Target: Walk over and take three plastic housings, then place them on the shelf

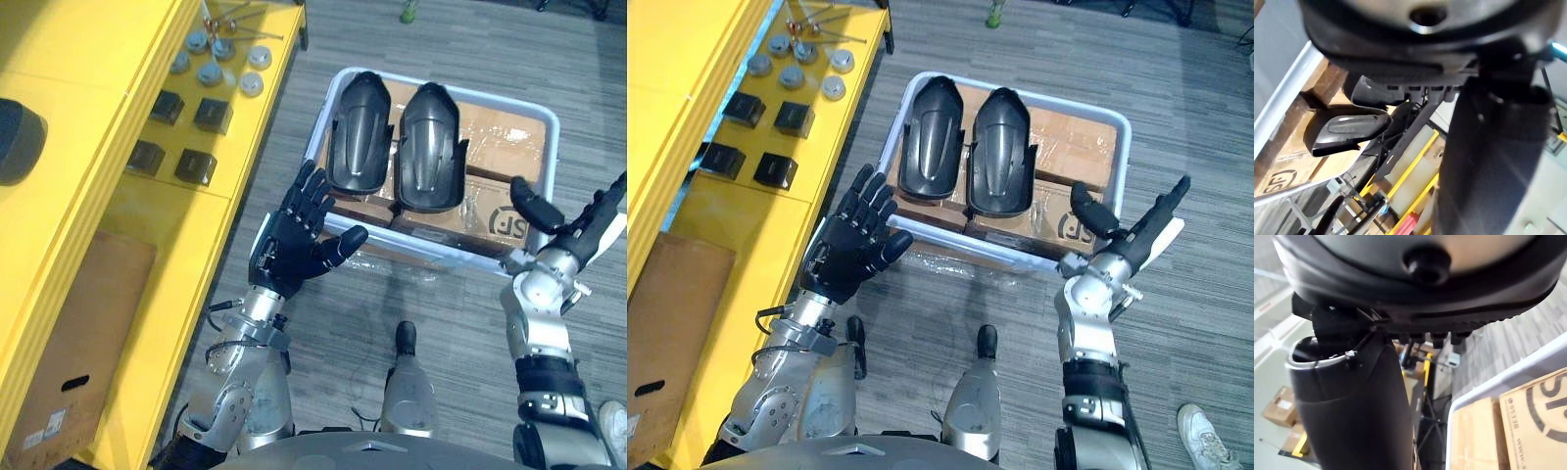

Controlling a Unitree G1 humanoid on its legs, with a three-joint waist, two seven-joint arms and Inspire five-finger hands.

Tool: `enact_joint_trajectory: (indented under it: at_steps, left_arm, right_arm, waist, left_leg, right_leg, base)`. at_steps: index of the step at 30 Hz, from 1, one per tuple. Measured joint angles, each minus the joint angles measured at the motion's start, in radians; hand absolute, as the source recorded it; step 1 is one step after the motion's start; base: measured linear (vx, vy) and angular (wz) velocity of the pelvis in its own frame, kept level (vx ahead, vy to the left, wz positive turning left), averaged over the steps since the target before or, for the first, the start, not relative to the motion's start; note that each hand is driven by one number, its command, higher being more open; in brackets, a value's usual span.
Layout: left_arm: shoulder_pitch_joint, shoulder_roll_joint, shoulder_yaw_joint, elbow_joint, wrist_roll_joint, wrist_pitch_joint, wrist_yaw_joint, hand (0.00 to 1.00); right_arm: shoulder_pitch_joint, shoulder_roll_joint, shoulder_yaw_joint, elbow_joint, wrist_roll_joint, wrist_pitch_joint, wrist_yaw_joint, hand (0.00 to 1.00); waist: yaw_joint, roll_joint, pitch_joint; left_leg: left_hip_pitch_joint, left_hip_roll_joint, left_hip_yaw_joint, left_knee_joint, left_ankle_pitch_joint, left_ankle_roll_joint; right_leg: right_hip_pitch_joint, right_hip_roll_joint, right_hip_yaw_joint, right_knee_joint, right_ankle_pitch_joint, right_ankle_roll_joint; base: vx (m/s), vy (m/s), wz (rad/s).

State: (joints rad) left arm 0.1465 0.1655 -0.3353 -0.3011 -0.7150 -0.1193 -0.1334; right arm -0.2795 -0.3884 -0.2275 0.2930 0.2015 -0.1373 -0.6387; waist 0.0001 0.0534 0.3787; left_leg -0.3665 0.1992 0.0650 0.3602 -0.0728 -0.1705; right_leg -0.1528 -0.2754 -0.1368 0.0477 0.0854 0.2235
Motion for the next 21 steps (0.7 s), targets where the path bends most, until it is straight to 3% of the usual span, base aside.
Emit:
enact_joint_trajectory:
  at_steps: [2,11,21]
  left_arm:
    - [-0.024,-0.002,-0.004,0.045,-0.073,0.013,-0.015,1.0]
    - [-0.08,-0.011,-0.034,0.19,-0.062,0.033,-0.03,1.0]
    - [-0.129,-0.053,-0.152,0.303,-0.069,0.035,-0.068,1.0]
  right_arm:
    - [-0.064,-0.038,0.001,0.087,-0.002,0.025,0.007,1.0]
    - [-0.336,-0.21,0.075,0.395,0.002,0.093,0.094,1.0]
    - [-0.632,-0.362,0.262,0.613,0.001,0.163,0.182,1.0]
  waist:
    - [0.021,0.003,0.01]
    - [0.057,0.033,0.073]
    - [0.107,0.094,0.114]
  left_leg:
    - [-0.015,0.0,-0.015,0.002,0.003,0.001]
    - [-0.08,-0.011,-0.064,0.024,0.015,0.013]
    - [-0.099,-0.024,-0.091,0.017,0.025,0.018]
  right_leg:
    - [-0.01,0.006,-0.003,0.0,0.002,-0.003]
    - [-0.035,0.006,-0.039,0.005,0.005,-0.002]
    - [-0.052,-0.002,-0.077,0.04,0.005,-0.002]
  base:
    - [-0.01,-0.005,0.03]
    - [0.01,0.009,0.12]
    - [0.0,0.003,0.08]
